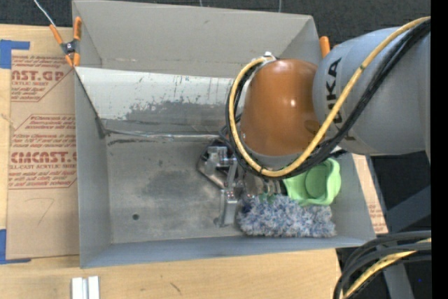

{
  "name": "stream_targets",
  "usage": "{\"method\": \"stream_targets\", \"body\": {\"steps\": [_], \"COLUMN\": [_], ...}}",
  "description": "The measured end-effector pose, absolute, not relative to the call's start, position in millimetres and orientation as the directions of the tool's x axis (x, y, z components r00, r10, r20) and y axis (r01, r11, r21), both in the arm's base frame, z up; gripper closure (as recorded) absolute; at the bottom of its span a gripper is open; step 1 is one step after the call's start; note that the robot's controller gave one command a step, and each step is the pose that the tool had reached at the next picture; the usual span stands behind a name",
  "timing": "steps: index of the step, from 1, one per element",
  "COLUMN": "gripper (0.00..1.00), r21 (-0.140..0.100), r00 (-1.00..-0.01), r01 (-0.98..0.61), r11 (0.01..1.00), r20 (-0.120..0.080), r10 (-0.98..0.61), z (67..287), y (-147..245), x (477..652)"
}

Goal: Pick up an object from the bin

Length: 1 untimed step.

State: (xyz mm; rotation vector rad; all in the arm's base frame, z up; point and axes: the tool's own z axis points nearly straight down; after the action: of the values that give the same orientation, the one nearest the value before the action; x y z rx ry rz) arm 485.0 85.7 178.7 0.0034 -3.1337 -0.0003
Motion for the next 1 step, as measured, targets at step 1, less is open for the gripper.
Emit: {"method": "stream_targets", "body": {"steps": [1], "gripper": [0.0], "r21": [0.002], "r00": [-0.983], "r01": [-0.184], "r11": [0.983], "r20": [0.009], "r10": [-0.184], "z": [166.2], "y": [58.7], "x": [486.6]}}
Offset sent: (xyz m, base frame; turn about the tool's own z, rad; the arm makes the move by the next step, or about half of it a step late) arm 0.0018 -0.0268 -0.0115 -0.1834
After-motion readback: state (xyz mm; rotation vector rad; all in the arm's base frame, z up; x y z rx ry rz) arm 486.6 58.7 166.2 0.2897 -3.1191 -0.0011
